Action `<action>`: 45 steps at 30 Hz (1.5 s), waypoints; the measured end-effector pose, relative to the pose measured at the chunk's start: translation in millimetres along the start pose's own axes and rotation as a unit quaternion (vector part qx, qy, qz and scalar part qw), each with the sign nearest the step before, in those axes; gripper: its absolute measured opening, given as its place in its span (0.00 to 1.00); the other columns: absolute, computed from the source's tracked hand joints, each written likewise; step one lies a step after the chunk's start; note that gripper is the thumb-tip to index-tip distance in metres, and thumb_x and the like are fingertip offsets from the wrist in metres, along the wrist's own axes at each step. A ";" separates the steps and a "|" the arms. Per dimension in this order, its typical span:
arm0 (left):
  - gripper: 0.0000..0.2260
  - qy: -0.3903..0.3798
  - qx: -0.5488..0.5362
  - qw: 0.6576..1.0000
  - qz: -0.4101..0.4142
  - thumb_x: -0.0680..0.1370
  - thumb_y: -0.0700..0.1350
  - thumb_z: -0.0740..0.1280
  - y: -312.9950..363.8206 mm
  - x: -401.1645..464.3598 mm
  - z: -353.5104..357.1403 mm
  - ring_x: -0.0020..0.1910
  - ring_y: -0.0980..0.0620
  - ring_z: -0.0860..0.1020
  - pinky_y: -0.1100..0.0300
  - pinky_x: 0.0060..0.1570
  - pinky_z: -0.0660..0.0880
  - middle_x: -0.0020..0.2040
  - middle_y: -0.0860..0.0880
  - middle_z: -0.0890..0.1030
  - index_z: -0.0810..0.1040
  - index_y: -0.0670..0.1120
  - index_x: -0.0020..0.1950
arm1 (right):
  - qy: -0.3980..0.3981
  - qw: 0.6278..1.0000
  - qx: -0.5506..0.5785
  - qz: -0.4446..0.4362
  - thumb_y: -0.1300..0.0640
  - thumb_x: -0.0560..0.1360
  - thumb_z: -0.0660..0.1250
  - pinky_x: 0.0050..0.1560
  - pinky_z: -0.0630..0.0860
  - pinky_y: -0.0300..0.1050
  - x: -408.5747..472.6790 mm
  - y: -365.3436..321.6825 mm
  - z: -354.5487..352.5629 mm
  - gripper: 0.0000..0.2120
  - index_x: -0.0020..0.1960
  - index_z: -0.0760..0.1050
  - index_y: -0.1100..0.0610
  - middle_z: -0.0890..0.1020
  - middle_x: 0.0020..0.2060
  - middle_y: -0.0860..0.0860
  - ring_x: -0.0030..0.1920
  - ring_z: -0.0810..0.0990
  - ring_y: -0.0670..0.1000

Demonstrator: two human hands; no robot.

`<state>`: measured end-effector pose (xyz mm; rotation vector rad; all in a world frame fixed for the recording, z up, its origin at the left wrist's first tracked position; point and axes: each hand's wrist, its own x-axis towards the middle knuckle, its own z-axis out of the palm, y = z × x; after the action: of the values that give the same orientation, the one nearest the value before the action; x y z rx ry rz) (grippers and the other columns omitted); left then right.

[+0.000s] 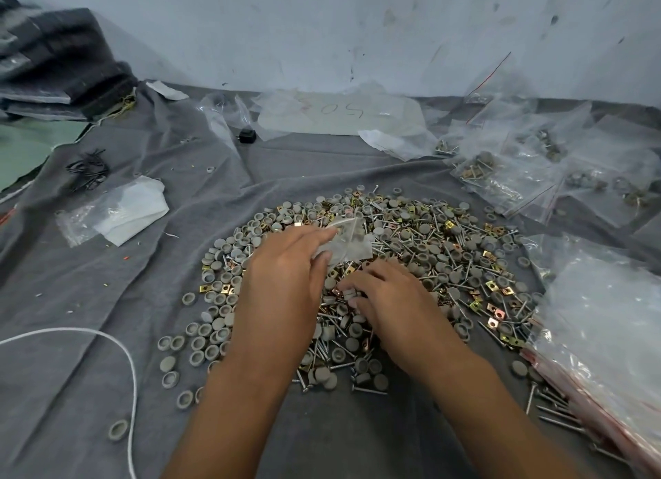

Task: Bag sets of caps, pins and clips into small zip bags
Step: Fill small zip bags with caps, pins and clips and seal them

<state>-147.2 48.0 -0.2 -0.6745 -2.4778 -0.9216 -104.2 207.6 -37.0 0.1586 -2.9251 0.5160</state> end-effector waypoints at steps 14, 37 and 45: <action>0.19 -0.057 -0.027 0.998 0.002 0.73 0.46 0.73 11.2 -1.2 3.8 0.53 0.64 0.70 0.72 0.55 0.69 0.60 0.58 0.73 0.78 0.50 0.64 | 0.267 0.948 0.158 -0.067 0.61 0.80 0.68 0.60 0.69 0.29 -6.6 -17.2 -33.7 0.12 0.62 0.81 0.57 0.78 0.55 0.51 0.56 0.76 0.42; 0.19 -0.062 -0.041 0.997 0.023 0.75 0.50 0.69 16.9 -2.0 6.4 0.55 0.64 0.71 0.66 0.55 0.74 0.60 0.60 0.73 0.78 0.50 0.66 | 0.325 0.939 0.091 -0.063 0.55 0.73 0.76 0.57 0.71 0.37 -7.2 -14.1 -32.1 0.10 0.52 0.81 0.57 0.83 0.49 0.48 0.53 0.77 0.50; 0.22 0.095 -0.100 0.989 -0.051 0.72 0.49 0.72 9.0 6.3 -21.1 0.49 0.65 0.74 0.78 0.46 0.70 0.58 0.60 0.73 0.76 0.53 0.66 | 0.028 0.985 0.135 0.102 0.48 0.76 0.72 0.58 0.76 0.44 -10.7 16.0 -31.4 0.10 0.54 0.75 0.38 0.77 0.53 0.36 0.56 0.75 0.38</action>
<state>-142.8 41.4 22.2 -0.4992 -2.2881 -1.2269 -91.2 234.3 -15.1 -0.1232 -2.8193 0.9327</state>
